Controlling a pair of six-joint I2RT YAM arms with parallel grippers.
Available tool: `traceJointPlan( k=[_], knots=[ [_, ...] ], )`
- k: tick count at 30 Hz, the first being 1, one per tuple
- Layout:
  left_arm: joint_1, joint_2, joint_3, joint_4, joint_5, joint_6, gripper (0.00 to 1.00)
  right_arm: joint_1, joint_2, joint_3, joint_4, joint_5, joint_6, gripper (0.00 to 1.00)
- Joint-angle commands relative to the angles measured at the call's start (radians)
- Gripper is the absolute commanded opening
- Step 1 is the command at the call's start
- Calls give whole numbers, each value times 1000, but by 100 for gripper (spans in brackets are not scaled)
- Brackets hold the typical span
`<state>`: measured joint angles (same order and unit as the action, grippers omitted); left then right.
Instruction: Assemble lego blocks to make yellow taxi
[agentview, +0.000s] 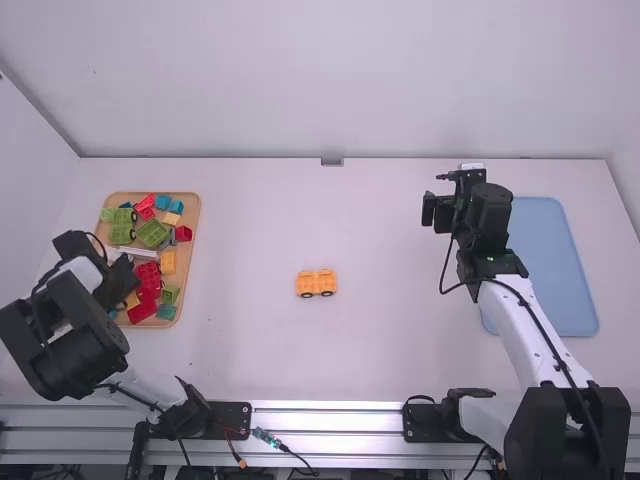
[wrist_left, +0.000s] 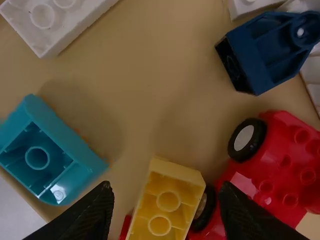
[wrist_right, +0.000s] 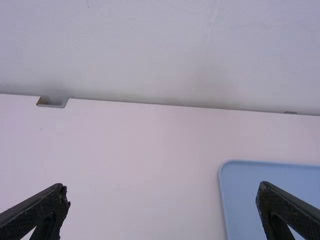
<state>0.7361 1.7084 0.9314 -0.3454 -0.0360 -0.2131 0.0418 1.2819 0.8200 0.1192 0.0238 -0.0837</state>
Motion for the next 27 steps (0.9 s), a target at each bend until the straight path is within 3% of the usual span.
traceJointPlan(
  k=[1,8,27],
  knots=[
    [4,15,-22,9,-6,-6,57,-2,3,32,1,0,0,99],
    [4,15,-57,53,-6,-6,60,-2,3,32,0,-1,1,99],
    [5,15,-66,10,41,90,56,-2,3,32,1,-1,0,99]
  ],
)
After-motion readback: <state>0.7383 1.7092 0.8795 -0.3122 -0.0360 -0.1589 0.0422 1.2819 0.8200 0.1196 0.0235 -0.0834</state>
